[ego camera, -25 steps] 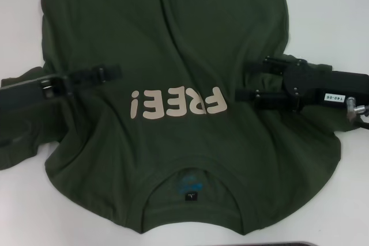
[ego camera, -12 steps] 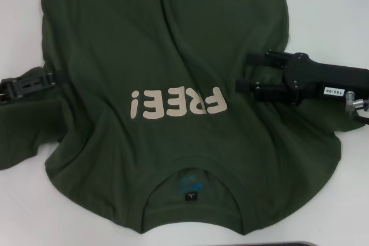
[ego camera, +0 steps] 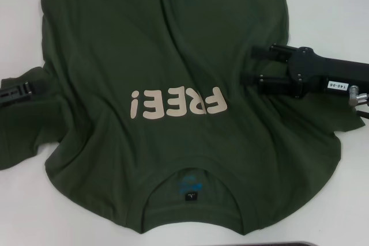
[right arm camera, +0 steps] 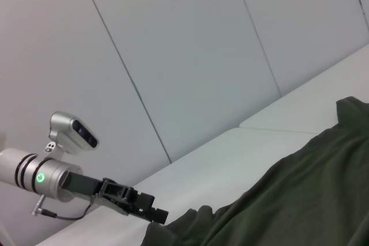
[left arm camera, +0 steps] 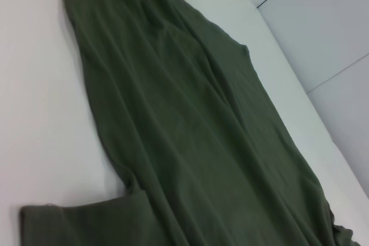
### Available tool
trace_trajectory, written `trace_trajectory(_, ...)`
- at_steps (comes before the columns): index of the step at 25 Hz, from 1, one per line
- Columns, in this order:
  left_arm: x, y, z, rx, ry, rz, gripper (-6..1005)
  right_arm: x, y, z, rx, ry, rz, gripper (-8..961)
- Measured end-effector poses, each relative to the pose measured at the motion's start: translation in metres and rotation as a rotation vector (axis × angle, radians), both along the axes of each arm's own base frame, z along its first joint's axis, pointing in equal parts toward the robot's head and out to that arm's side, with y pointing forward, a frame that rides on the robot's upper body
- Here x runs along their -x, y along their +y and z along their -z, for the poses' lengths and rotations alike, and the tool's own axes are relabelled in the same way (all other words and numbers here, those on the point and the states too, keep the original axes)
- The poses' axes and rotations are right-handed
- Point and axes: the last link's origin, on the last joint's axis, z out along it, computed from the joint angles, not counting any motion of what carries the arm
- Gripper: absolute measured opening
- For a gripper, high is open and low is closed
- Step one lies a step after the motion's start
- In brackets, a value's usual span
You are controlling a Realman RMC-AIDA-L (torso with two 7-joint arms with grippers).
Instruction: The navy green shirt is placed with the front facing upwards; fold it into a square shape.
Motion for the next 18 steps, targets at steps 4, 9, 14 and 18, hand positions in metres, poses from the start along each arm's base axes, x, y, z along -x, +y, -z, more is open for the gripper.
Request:
trace_trajectory(4,0.003,0.0,-0.005,-0.015,0.008,-0.011,842,0.0,0.001,-0.002,-0.011,0.005,0.003,928)
trace_trajectory(9,0.011,-0.002,-0.016,-0.047,0.028,-0.034,841,0.0,0.002,-0.003,-0.013,0.005,0.004,928)
trace_trajectory(14,0.018,-0.007,-0.021,-0.051,0.045,-0.064,841,0.0,0.002,-0.004,-0.019,0.006,0.006,927)
trace_trajectory(18,0.022,-0.009,-0.026,-0.061,0.06,-0.078,842,-0.001,0.003,-0.004,-0.024,0.009,0.01,926)
